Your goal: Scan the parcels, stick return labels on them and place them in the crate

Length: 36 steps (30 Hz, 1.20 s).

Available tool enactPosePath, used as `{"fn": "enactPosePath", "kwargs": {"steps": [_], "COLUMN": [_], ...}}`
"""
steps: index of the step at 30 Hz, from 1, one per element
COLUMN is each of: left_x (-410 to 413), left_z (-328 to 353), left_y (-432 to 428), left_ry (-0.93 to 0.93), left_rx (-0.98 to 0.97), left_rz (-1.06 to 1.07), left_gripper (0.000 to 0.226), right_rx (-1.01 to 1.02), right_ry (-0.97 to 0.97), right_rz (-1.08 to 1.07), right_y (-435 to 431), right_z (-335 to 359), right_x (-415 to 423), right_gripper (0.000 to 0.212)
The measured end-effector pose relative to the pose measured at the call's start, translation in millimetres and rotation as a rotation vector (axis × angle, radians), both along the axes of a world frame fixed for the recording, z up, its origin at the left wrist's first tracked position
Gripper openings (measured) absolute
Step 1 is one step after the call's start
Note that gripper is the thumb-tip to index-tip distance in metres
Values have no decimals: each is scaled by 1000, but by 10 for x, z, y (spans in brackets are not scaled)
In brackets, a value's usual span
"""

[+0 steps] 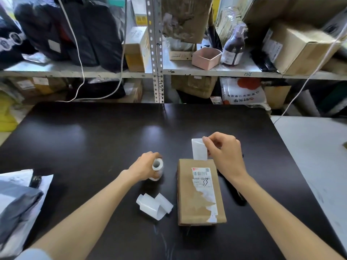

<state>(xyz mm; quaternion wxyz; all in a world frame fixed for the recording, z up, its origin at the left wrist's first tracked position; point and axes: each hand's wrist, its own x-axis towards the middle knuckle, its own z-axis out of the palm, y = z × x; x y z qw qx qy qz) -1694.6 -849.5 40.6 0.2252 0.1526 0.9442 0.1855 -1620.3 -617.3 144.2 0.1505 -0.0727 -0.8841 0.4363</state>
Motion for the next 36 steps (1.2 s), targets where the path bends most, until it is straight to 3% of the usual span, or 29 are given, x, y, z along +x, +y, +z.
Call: {"fn": "enactPosePath", "kwargs": {"steps": [2, 3, 6, 9, 11, 16, 20, 22, 24, 27, 30, 36], "left_x": [35, 61, 198, 337, 378, 419, 441, 417, 394, 406, 474, 615], "left_z": [161, 266, 609, 915, 1046, 1052, 1030, 1052, 1095, 1134, 1186, 1183], "left_y": [63, 127, 370, 630, 735, 742, 678, 628, 563, 475, 457, 487], "left_ry": [0, 49, 173, -241, -436, -428, -331, -248, -215, -238, -275, -309], "left_rx": [5, 49, 355, 759, 921, 1045, 1085, 1127, 1141, 1143, 1145, 1145], "left_rz": [-47, -42, 176, 489, 613, 595, 564, 539, 472, 329, 270, 277], "left_gripper": [82, 78, 20, 34, 37, 9, 9, 11, 13, 18, 23, 17], "right_rx": [12, 29, 90, 288, 468, 720, 740, 673, 477, -96, -607, -662], "right_ry": [9, 19, 78, 252, 377, 531, 499, 447, 386, 197, 1, -16], "right_rz": [0, 0, 9, 45, 95, 180, 267, 275, 195, -3, -17, 37], "right_y": [-29, -48, -96, -136, -160, -185, -122, -91, -98, -129, -136, -170], "right_z": [-5, -9, -27, -51, -95, -221, -247, -234, -205, -102, 15, 54], "right_x": [-13, -22, -43, 2, 64, 204, 276, 332, 389, 397, 377, 531], "right_gripper": [23, 24, 25, 24, 23, 25, 32, 39, 32, 13, 6, 6]}}
